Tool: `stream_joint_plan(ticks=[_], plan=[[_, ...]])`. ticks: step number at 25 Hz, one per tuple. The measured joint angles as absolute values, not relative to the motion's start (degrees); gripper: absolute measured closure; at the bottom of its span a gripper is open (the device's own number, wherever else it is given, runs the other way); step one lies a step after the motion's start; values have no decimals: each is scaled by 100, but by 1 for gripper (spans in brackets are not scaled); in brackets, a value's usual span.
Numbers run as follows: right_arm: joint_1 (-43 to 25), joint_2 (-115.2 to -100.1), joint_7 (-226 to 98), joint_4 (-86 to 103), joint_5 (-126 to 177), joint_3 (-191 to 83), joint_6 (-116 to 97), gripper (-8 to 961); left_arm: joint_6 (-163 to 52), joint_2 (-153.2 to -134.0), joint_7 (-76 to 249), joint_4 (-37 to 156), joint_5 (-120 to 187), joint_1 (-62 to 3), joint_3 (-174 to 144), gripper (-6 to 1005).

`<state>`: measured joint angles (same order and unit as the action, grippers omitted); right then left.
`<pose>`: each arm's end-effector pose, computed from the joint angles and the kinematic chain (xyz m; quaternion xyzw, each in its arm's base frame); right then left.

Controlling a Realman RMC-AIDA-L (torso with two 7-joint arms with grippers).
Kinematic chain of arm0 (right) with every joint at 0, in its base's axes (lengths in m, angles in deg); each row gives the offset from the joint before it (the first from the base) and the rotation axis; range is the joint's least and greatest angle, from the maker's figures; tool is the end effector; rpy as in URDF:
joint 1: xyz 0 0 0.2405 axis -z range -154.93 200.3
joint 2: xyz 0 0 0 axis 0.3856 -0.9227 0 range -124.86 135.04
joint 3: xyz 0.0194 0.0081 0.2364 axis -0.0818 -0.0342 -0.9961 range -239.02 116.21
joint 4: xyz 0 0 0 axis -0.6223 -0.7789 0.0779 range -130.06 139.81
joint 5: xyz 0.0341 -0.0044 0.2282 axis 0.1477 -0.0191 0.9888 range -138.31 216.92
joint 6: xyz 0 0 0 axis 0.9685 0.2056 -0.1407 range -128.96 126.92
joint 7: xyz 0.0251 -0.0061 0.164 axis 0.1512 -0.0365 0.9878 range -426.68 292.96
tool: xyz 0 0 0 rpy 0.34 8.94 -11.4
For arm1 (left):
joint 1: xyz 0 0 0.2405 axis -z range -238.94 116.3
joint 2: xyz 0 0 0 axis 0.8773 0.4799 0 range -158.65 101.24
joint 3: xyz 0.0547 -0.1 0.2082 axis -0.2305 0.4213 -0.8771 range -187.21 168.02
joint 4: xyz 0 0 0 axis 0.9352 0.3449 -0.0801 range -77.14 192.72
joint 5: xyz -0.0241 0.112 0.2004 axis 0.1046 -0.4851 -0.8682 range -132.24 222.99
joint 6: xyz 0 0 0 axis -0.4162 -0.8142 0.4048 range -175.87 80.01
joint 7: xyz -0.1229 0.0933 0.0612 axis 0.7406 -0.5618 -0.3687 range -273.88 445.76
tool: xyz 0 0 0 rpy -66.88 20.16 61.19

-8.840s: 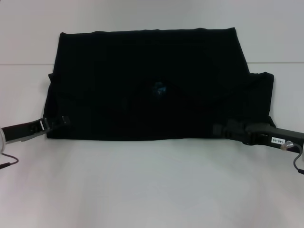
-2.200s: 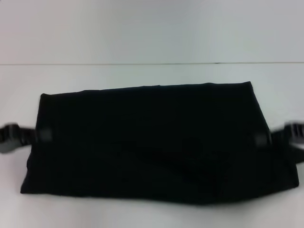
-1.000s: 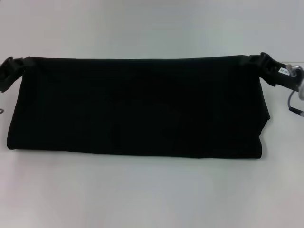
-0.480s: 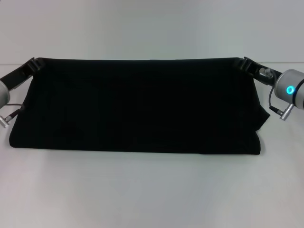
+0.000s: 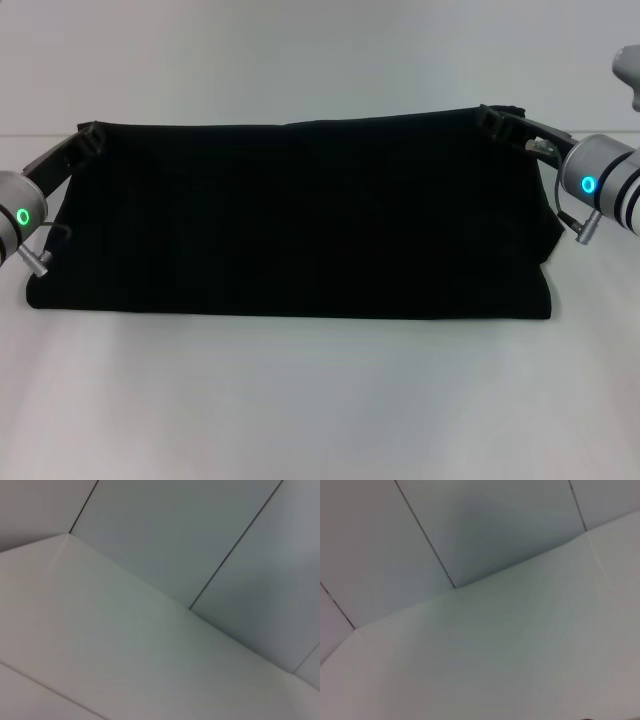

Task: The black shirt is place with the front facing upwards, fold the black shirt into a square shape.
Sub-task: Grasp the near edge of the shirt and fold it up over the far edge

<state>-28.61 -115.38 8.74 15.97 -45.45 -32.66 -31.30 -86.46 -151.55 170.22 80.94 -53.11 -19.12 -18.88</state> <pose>0.2476 0.4869 -0.0397 -0.7074 0.4861 0.2852 0.4266 -0.3202 0.4545 0.0206 -0.6065 -0.5350 -0.3476 0.4744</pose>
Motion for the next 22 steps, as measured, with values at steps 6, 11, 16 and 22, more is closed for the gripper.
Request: stream_joint_plan(ticks=[6, 11, 16, 22], plan=[[-2802, -11529, 801, 1517, -4262, -3266, -3220, 584, -8662, -15170, 16683, 7962, -4940, -1992, -1890, 797], [-2796, -11523, 807, 1472, -4253, -3302, -3329, 362, -8685, -15173, 16694, 7919, -4937, -2049, -1891, 786], [-2692, -11507, 963, 1436, -4106, -3332, -3625, 157, -9031, -15174, 16734, 7890, -4936, -2167, -1891, 463], [-2671, -11454, 1660, 1509, -4171, -3182, -3223, 54, -9865, -15124, 16931, 7838, -4963, -2411, -1889, 214]])
